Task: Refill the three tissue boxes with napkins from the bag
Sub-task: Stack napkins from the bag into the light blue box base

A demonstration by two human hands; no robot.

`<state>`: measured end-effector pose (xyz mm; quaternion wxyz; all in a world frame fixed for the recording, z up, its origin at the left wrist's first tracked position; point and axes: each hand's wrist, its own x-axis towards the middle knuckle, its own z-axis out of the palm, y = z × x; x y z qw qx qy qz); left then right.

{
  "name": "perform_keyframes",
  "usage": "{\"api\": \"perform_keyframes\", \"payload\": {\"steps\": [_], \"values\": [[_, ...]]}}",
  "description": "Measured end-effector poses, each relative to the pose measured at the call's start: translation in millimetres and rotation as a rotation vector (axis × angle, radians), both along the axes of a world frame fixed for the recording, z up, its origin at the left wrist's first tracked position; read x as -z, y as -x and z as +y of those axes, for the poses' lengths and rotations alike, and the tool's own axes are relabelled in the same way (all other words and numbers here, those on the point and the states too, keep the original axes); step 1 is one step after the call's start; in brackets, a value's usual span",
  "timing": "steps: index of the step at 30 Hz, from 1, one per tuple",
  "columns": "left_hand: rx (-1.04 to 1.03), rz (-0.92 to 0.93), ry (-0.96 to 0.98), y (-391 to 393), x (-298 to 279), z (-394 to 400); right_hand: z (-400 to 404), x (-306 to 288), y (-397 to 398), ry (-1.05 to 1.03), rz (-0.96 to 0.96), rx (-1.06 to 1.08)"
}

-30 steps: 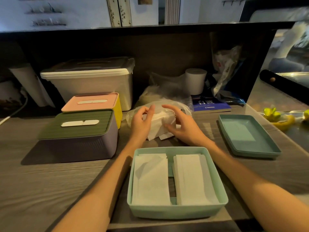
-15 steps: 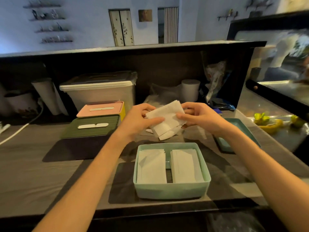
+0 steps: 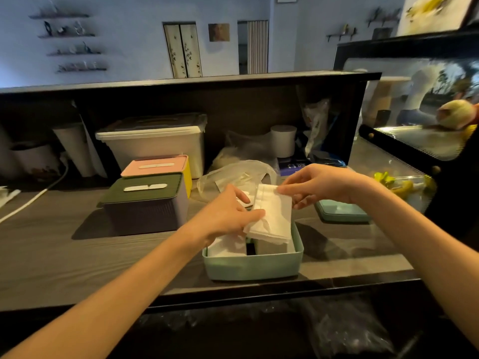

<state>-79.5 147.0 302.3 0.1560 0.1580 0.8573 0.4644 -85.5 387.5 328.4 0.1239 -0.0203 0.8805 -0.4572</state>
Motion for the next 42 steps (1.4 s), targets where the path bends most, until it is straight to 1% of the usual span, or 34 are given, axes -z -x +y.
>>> {"api": "perform_keyframes", "payload": {"steps": [5, 7, 9, 11, 14, 16, 18, 21, 23, 25, 28, 30, 31, 33, 37, 39, 42], "values": [[0.027, -0.021, 0.000, -13, 9, 7, -6, 8, -1, -0.227, 0.039, 0.024], [0.032, -0.006, 0.055, -15, 14, 10, -9, 11, 0, -0.299, 0.037, 0.034], [0.047, 0.020, 0.126, -14, 17, 11, -11, 12, 2, -0.319, 0.023, 0.052], [0.081, 0.079, 0.174, -13, 18, 11, -12, 14, 5, -0.335, -0.004, 0.051], [0.119, 0.233, 0.290, -11, 15, 11, -15, 20, 10, -0.434, -0.034, 0.039], [0.131, 0.275, 0.306, -5, 10, 9, -14, 22, 13, -0.467, -0.046, 0.017], [0.094, 0.289, 0.249, 7, -1, 4, -9, 20, 18, -0.393, 0.027, 0.029], [-0.040, 0.364, 0.172, 43, -13, -9, -8, 23, 35, -0.192, 0.301, 0.076], [-0.101, 0.369, 0.149, 73, -10, -17, -16, 35, 55, -0.199, 0.435, -0.003], [-0.116, 0.374, 0.181, 103, 4, -21, -26, 50, 80, -0.282, 0.487, -0.106], [-0.090, 0.429, 0.258, 137, 33, -21, -40, 62, 113, -0.495, 0.480, -0.234], [-0.068, 0.480, 0.270, 152, 51, -17, -46, 64, 128, -0.631, 0.407, -0.291], [-0.054, 0.497, 0.268, 158, 59, -15, -46, 64, 134, -0.667, 0.365, -0.317], [-0.007, 0.536, 0.275, 169, 72, -12, -43, 67, 142, -0.676, 0.301, -0.349], [0.112, 0.661, 0.310, 183, 79, -11, -34, 77, 152, -0.611, 0.233, -0.361], [0.147, 0.706, 0.348, 187, 82, -9, -34, 84, 153, -0.596, 0.268, -0.337], [0.084, 0.765, 0.360, 188, 90, -3, -38, 93, 150, -0.546, 0.375, -0.282]]}}
